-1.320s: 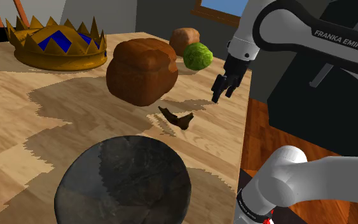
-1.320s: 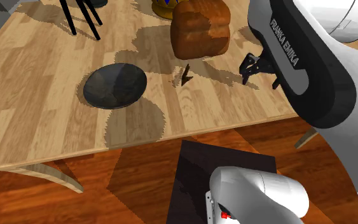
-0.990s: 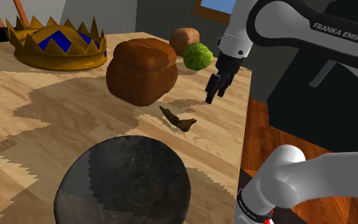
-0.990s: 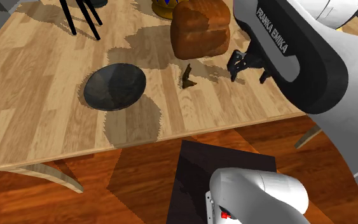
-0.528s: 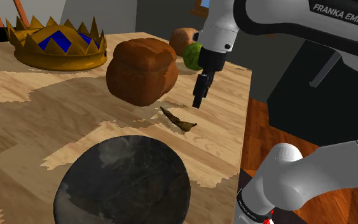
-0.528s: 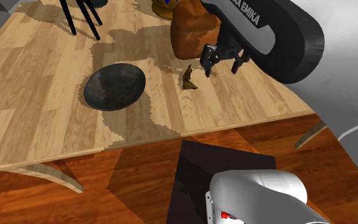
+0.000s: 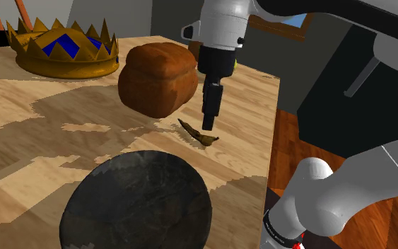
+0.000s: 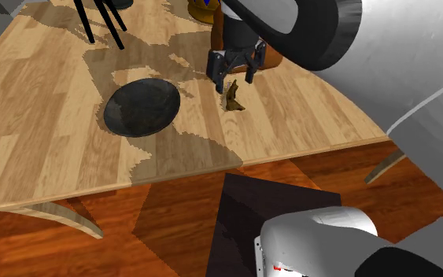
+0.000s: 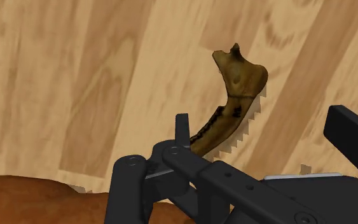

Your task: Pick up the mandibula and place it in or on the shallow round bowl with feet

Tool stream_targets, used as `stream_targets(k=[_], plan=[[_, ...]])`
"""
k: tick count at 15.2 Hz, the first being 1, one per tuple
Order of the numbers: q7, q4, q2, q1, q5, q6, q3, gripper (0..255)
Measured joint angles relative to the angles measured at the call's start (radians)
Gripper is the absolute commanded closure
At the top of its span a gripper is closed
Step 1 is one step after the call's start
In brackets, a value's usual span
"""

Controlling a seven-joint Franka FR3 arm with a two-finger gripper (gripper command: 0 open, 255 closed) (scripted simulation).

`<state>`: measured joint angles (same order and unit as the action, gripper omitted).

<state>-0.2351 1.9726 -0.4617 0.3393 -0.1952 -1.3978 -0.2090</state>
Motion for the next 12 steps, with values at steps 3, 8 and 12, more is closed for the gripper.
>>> stream_targets(k=[3,8,12], plan=[[-0.017,0.01,-0.003,0.018,-0.012,-0.002,-0.012,0],[-0.026,0.095,-0.028,0.024,-0.02,-0.061,-0.019,0],[-0.027,0.118,-0.035,0.025,-0.023,-0.077,-0.021,0]])
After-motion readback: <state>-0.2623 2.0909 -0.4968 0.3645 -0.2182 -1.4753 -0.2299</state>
